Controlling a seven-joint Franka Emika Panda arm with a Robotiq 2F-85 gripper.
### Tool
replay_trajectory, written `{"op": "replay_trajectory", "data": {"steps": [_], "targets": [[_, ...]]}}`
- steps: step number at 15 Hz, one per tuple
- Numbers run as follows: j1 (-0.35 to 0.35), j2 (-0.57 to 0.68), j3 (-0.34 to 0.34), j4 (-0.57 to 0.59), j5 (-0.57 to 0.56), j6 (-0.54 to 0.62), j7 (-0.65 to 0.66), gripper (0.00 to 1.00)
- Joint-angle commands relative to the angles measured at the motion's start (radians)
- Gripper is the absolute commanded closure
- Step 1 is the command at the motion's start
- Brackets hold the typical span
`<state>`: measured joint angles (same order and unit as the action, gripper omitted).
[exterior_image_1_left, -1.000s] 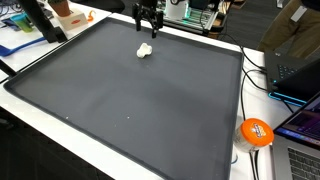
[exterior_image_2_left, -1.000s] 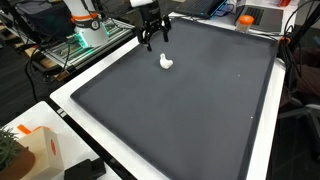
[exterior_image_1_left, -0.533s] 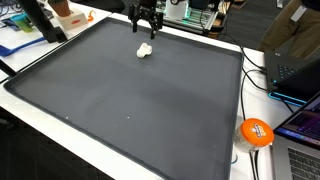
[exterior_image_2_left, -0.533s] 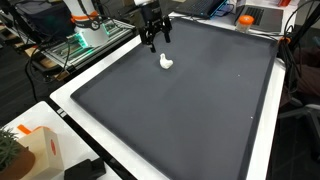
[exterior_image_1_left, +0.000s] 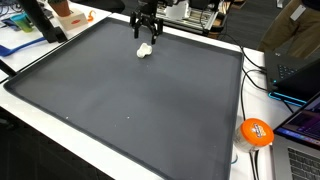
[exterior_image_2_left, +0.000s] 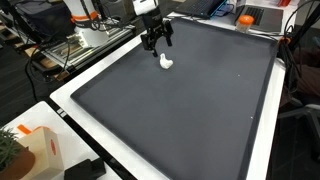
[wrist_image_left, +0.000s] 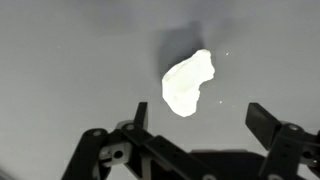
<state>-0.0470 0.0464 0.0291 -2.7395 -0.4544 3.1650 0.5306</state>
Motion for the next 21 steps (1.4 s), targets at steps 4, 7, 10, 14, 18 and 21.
{"op": "replay_trajectory", "data": {"steps": [4, 7, 10, 14, 18, 21], "targets": [[-0.027, -0.116, -0.058, -0.028, -0.251, 0.014, 0.080, 0.00], [-0.057, -0.118, -0.050, -0.018, -0.410, 0.058, 0.181, 0.00], [-0.077, -0.093, -0.059, -0.011, -0.568, 0.123, 0.264, 0.00], [-0.114, -0.035, -0.096, -0.003, -0.780, 0.240, 0.324, 0.00], [-0.144, 0.016, -0.138, -0.006, -0.884, 0.297, 0.326, 0.00], [-0.155, 0.060, -0.161, -0.008, -0.927, 0.326, 0.307, 0.00]]}}
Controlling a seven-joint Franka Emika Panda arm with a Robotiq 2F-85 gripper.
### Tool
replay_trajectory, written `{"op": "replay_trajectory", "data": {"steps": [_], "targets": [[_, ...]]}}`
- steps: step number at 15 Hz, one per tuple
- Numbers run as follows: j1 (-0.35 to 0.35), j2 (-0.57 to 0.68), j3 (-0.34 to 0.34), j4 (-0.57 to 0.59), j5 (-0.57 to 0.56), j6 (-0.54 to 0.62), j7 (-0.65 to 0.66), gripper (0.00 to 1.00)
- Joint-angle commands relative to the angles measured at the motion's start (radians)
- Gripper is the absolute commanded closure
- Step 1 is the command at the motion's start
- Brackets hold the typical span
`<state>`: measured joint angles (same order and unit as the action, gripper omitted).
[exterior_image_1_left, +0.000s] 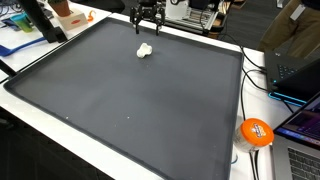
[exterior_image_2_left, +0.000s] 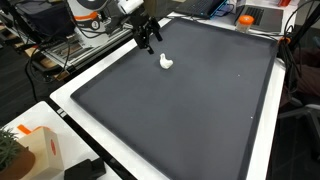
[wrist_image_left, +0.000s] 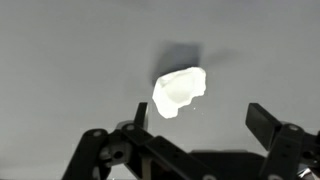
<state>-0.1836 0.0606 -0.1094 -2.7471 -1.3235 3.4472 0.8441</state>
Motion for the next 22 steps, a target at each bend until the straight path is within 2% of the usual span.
{"op": "replay_trajectory", "data": {"steps": [1, 3, 4, 6, 10, 14, 18, 22], "targets": [[-0.024, 0.063, -0.032, 0.000, -0.061, 0.064, -0.019, 0.00], [-0.035, 0.095, -0.049, -0.001, -0.042, 0.111, -0.028, 0.00], [-0.014, 0.057, -0.030, -0.001, -0.026, 0.059, -0.011, 0.00], [-0.023, 0.081, -0.042, 0.000, -0.026, 0.085, -0.017, 0.00], [-0.033, 0.104, -0.052, 0.023, -0.048, 0.156, -0.106, 0.00], [-0.047, 0.117, -0.077, 0.028, 0.002, 0.228, -0.179, 0.00], [-0.055, 0.141, -0.092, 0.031, 0.010, 0.254, -0.212, 0.00], [-0.055, 0.159, -0.103, 0.033, 0.075, 0.281, -0.256, 0.00]]}}
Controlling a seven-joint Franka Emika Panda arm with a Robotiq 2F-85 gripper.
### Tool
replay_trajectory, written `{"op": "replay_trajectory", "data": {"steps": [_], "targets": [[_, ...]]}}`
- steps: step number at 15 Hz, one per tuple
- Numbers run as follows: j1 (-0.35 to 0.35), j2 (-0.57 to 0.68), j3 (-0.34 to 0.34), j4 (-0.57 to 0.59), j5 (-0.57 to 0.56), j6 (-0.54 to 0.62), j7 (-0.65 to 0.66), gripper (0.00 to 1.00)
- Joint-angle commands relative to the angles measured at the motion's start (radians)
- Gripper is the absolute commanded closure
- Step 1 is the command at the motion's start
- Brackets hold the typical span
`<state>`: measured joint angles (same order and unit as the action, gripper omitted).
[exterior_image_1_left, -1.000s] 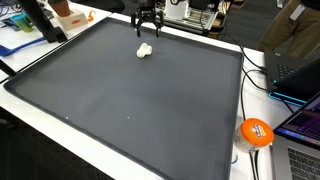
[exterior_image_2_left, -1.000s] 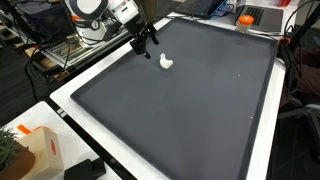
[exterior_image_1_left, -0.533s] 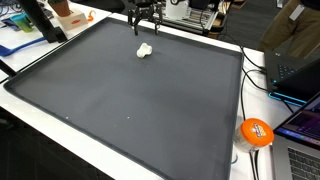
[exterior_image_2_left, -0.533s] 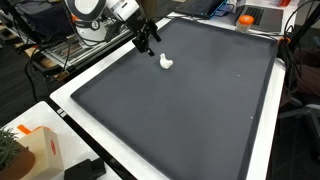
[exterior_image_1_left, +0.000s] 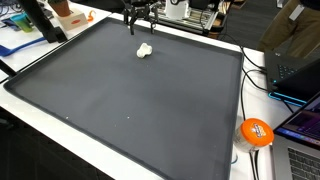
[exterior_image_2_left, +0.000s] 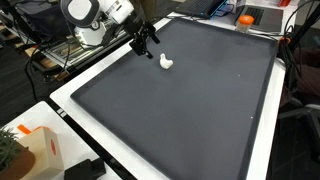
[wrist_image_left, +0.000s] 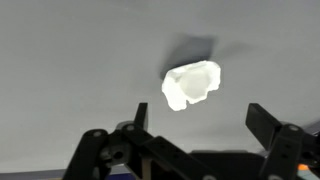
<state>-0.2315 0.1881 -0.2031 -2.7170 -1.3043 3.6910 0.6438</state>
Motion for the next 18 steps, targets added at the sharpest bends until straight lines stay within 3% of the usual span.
{"op": "replay_trajectory", "data": {"steps": [1, 8, 12, 18], "targets": [[-0.006, 0.043, -0.010, 0.007, 0.076, 0.046, -0.064, 0.00], [-0.002, 0.118, -0.011, 0.024, 0.207, 0.102, -0.132, 0.00], [0.001, 0.108, -0.004, 0.025, 0.173, 0.067, -0.098, 0.00], [-0.013, 0.156, 0.002, 0.058, 0.150, 0.237, -0.145, 0.00]]}}
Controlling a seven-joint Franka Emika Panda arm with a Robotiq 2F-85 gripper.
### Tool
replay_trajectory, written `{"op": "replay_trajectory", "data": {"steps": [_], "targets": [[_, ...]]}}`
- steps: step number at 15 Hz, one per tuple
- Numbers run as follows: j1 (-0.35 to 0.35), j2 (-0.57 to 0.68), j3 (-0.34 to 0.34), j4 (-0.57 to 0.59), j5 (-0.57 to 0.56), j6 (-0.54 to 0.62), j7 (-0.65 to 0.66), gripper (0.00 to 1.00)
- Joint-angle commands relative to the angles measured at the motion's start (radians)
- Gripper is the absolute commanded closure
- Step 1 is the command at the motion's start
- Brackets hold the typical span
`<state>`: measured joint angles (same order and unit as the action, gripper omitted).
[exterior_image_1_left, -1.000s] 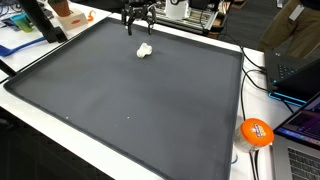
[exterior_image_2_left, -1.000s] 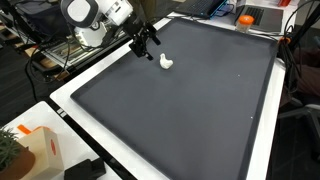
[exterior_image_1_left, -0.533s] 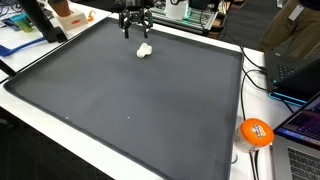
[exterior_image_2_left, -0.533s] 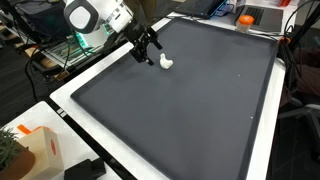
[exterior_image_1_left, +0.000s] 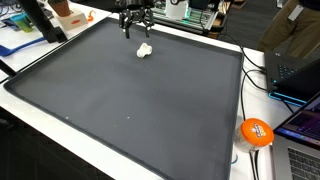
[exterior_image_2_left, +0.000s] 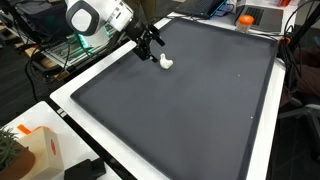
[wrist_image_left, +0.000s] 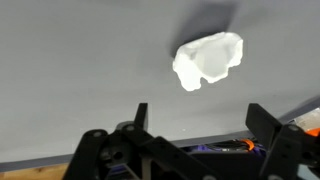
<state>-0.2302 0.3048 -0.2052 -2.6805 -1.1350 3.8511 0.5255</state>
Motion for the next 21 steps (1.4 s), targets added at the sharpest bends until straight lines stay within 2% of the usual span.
{"op": "replay_trajectory", "data": {"steps": [1, 5, 6, 9, 10, 13, 14, 17, 21], "targets": [[-0.014, 0.047, 0.004, 0.026, -0.022, 0.100, -0.031, 0.00], [-0.011, 0.076, 0.003, 0.042, -0.024, 0.157, -0.043, 0.00], [-0.055, 0.080, 0.048, 0.042, -0.018, 0.155, -0.061, 0.00], [-0.071, 0.092, 0.071, 0.050, -0.024, 0.152, -0.063, 0.00], [-0.048, 0.096, 0.049, 0.059, -0.050, 0.153, -0.025, 0.00], [-0.040, 0.002, 0.053, 0.016, -0.115, 0.094, 0.101, 0.00], [-0.033, -0.043, 0.049, 0.002, -0.126, 0.066, 0.140, 0.00], [-0.017, -0.158, 0.065, 0.005, -0.249, -0.065, 0.367, 0.00], [0.050, -0.274, 0.129, 0.037, -0.364, -0.387, 0.661, 0.00]]}}
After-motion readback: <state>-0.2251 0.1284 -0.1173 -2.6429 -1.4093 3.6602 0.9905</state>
